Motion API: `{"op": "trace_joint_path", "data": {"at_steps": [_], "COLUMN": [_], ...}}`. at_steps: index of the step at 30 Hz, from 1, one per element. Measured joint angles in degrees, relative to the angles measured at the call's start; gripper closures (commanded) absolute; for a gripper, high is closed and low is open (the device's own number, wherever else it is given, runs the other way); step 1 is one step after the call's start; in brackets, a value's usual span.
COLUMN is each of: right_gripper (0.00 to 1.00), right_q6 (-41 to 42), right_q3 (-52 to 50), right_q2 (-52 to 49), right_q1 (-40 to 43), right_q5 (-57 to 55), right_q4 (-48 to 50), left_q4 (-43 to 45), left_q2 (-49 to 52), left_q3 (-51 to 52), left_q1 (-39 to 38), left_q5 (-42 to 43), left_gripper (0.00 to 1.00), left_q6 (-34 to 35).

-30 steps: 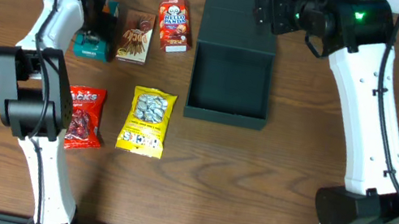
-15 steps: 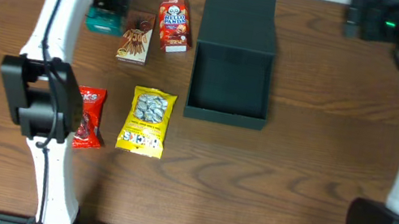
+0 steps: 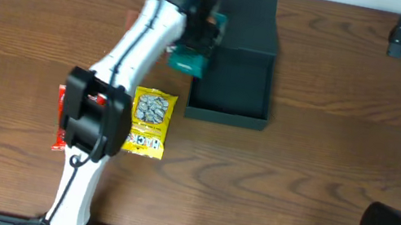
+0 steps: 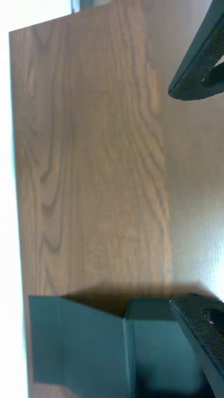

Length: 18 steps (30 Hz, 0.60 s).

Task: Pack container
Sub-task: 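Carry the Chunkies box into the black box and release it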

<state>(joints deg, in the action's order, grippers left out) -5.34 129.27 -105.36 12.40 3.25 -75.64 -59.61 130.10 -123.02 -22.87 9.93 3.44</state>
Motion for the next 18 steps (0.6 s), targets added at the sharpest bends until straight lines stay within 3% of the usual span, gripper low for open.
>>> {"op": "trace_joint_path", "data": {"at_steps": [7, 13, 18], "right_gripper": [0.01, 0.01, 0.01], "right_q6": [-0.74, -0.96, -1.01], "right_q3": [0.0, 0.0, 0.0], "right_q2": [0.0, 0.0, 0.0], "right_q1": [2.43, 3.28, 3.28], "right_q5": [0.0, 0.35, 1.07], "right_q4": [-0.7, -0.76, -0.81], "left_q4": [0.0, -1.11, -3.39], "left_q2": [0.0, 0.0, 0.0], "left_q3": [0.0, 0.0, 0.0], "left_q1": [-8.74, -11.93, -13.03], "left_q5": [0.02, -1.79, -3.76], "left_gripper": [0.28, 0.36, 0.32], "left_q6": [6.49, 13.81, 20.81]}}
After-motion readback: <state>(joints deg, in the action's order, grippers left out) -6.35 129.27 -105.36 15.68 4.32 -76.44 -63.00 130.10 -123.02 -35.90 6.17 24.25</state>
